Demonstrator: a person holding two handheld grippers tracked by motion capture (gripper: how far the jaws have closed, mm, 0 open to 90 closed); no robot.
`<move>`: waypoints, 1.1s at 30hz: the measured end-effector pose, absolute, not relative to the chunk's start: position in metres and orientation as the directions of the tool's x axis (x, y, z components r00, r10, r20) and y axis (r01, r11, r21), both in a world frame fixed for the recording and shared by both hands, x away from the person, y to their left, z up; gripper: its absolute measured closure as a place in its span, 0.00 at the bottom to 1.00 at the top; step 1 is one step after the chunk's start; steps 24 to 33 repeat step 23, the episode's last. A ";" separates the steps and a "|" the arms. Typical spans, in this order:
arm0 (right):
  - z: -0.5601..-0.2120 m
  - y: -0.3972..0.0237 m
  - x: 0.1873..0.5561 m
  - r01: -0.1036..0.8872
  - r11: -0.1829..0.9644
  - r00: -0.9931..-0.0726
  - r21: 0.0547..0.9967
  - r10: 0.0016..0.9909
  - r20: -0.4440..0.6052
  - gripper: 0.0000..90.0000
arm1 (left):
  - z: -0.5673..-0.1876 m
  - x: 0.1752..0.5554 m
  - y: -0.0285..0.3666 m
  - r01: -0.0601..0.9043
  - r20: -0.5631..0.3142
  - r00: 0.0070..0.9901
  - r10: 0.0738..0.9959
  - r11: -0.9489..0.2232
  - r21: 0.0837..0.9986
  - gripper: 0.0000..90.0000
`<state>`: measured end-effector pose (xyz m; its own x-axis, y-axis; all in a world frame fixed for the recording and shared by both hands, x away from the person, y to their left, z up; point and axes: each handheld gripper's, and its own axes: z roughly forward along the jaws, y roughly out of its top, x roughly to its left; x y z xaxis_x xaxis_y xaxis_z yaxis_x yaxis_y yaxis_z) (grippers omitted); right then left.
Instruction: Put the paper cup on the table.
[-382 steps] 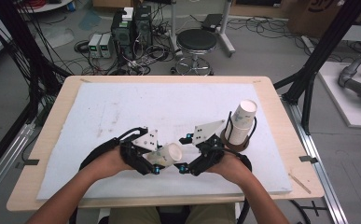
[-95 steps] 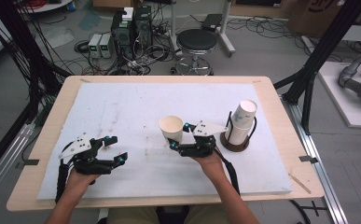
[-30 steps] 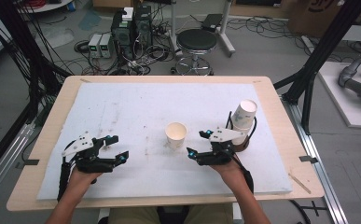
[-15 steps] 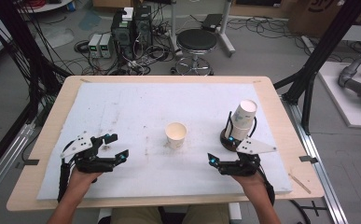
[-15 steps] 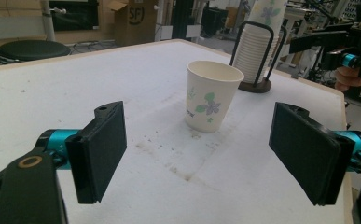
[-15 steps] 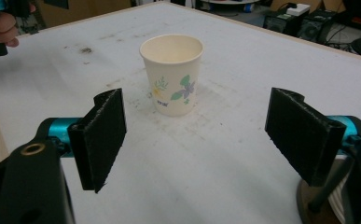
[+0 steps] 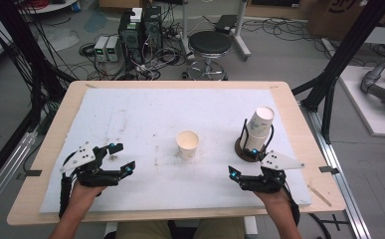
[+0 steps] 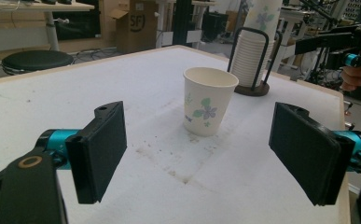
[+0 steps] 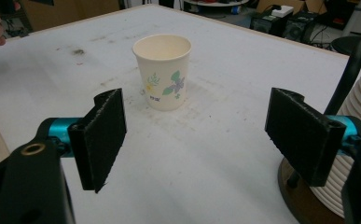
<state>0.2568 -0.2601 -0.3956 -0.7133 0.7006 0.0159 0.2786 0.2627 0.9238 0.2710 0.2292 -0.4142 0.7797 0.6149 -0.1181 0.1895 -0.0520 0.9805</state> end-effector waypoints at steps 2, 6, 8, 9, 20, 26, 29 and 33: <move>-0.395 -0.261 0.256 0.276 0.262 -0.709 0.925 0.705 0.012 0.23 | -0.414 0.271 0.229 0.186 -0.119 0.781 0.614 -0.047 0.981 0.21; -0.396 -0.263 0.256 0.283 0.253 -0.702 0.925 0.712 0.020 0.23 | -0.415 0.272 0.229 0.192 -0.124 0.781 0.613 -0.047 0.980 0.21; -0.397 -0.264 0.256 0.282 0.255 -0.702 0.925 0.712 0.017 0.23 | -0.416 0.273 0.229 0.197 -0.130 0.779 0.613 -0.043 0.980 0.21; -0.397 -0.265 0.256 0.282 0.257 -0.702 0.924 0.712 0.016 0.23 | -0.416 0.273 0.229 0.197 -0.128 0.780 0.613 -0.045 0.979 0.21; -0.398 -0.266 0.256 0.280 0.261 -0.699 0.924 0.715 0.010 0.23 | -0.417 0.276 0.226 0.197 -0.127 0.782 0.610 -0.048 0.979 0.21; -0.398 -0.266 0.258 0.281 0.258 -0.699 0.924 0.715 0.012 0.23 | -0.418 0.277 0.226 0.203 -0.131 0.781 0.611 -0.050 0.978 0.21; -0.398 -0.266 0.258 0.281 0.258 -0.699 0.924 0.715 0.012 0.23 | -0.418 0.277 0.226 0.203 -0.131 0.781 0.611 -0.050 0.978 0.21; -0.398 -0.266 0.258 0.281 0.258 -0.699 0.924 0.715 0.012 0.23 | -0.418 0.277 0.226 0.203 -0.131 0.781 0.611 -0.050 0.978 0.21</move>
